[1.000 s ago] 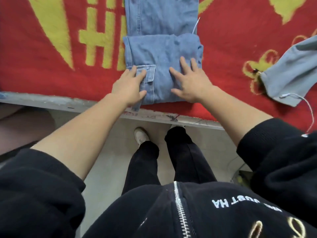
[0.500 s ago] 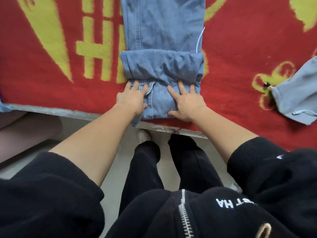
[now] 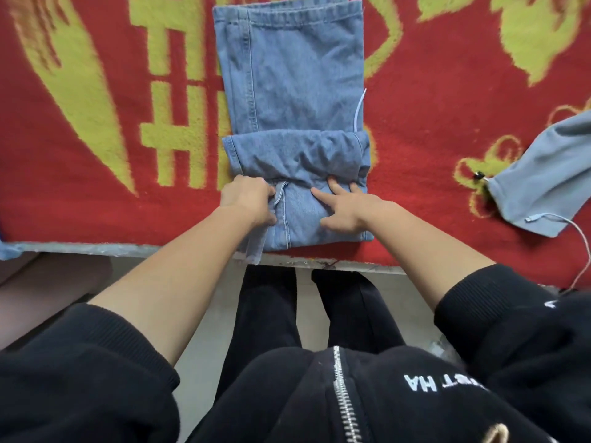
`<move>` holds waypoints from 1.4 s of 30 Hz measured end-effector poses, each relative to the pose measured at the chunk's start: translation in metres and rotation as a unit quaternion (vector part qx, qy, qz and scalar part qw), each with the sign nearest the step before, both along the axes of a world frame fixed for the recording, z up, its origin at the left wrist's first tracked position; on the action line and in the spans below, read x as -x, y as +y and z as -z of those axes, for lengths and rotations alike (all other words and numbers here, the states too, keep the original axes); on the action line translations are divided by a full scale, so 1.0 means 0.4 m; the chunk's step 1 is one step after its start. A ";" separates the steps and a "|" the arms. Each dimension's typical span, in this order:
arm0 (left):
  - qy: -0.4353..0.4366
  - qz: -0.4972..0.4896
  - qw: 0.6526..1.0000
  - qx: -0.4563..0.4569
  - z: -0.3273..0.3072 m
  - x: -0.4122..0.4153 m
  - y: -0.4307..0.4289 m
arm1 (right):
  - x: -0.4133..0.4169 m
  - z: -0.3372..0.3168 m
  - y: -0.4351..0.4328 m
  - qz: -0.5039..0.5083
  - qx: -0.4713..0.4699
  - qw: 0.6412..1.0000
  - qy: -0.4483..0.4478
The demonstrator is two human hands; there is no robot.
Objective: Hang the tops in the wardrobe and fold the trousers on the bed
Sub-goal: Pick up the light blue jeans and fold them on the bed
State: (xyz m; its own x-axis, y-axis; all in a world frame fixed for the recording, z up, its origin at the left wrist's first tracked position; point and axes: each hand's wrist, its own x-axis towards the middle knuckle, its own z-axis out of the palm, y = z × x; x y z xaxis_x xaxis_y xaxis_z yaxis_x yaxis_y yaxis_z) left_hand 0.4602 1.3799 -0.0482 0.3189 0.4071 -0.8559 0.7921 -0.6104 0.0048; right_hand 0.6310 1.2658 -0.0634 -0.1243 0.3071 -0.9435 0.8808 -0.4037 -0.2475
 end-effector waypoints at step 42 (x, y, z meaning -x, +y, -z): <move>-0.220 -0.076 0.973 0.003 -0.037 -0.092 0.386 | -0.233 -0.133 0.312 0.153 -0.202 0.959 -0.124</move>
